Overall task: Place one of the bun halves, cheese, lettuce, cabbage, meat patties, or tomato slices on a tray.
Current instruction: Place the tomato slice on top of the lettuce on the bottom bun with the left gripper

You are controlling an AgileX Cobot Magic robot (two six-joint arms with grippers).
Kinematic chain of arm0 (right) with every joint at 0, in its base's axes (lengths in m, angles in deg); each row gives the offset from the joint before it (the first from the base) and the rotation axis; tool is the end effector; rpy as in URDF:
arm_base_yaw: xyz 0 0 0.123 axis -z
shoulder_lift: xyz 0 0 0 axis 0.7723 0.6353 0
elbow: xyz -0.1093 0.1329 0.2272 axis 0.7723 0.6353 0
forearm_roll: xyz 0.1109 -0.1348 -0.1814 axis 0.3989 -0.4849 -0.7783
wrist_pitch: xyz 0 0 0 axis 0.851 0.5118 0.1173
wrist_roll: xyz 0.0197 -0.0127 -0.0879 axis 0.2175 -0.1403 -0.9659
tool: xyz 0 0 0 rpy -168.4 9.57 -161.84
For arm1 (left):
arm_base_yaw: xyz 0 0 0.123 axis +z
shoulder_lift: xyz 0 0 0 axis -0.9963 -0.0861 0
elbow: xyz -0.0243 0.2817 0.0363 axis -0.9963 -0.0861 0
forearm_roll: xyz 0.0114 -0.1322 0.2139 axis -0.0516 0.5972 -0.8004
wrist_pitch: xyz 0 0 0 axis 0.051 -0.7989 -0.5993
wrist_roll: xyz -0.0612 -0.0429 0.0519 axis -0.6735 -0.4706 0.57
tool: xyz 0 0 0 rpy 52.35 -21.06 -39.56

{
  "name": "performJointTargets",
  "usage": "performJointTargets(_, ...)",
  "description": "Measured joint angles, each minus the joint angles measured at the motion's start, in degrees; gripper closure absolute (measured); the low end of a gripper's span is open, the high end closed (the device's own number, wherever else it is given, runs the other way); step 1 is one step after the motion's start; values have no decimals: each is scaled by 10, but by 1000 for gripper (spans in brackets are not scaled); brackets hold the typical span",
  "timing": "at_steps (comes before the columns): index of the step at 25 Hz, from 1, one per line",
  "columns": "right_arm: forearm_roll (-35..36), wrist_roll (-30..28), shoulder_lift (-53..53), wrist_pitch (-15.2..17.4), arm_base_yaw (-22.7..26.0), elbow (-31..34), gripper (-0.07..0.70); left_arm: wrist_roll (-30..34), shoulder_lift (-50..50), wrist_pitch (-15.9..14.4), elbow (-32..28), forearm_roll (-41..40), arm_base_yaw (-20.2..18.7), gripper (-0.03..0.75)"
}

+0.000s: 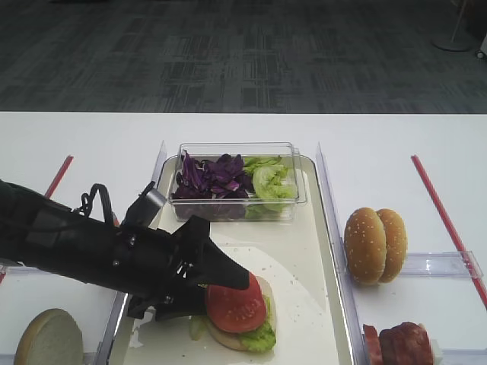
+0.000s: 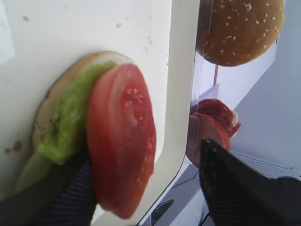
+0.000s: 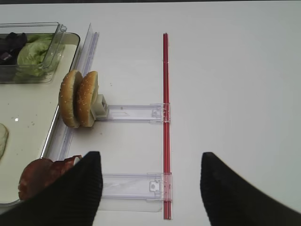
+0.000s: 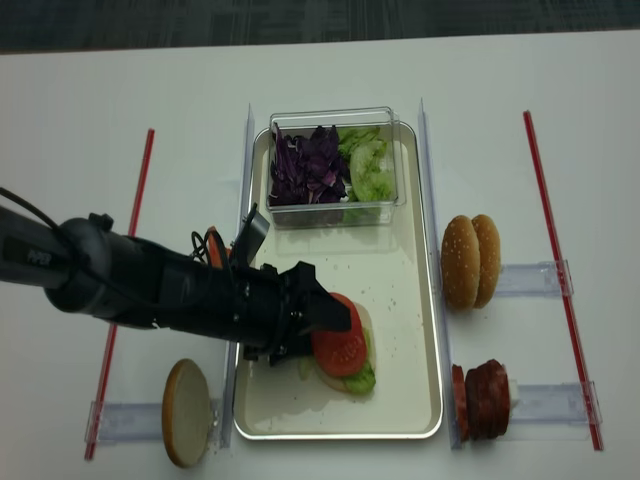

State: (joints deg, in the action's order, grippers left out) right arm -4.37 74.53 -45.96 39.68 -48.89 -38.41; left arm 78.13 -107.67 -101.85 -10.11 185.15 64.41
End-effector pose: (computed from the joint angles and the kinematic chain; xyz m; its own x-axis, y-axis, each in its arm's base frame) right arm -0.0077 0.0094 0.2661 -0.5188 0.0207 -0.8546 -0.0542 0.9969 0.0570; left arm 0.2323 -0.1682 0.1225 -0.9999 -0.0089 0.0062 -0.0096 0.4603 -0.8877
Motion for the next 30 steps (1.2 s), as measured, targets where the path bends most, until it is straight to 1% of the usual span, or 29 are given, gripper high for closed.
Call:
performJointTargets(5,0,0,0,0,0,0,152,-32,0,11,27,-42,0,309)
performJointTargets(17,0,0,0,0,0,0,152,-136,-1,13,76,-151,0,309)
performJointTargets(26,0,0,0,0,0,0,152,-157,8,24,82,-171,0,310)
performJointTargets(30,0,0,0,0,0,0,152,-188,14,24,93,-209,0,311)
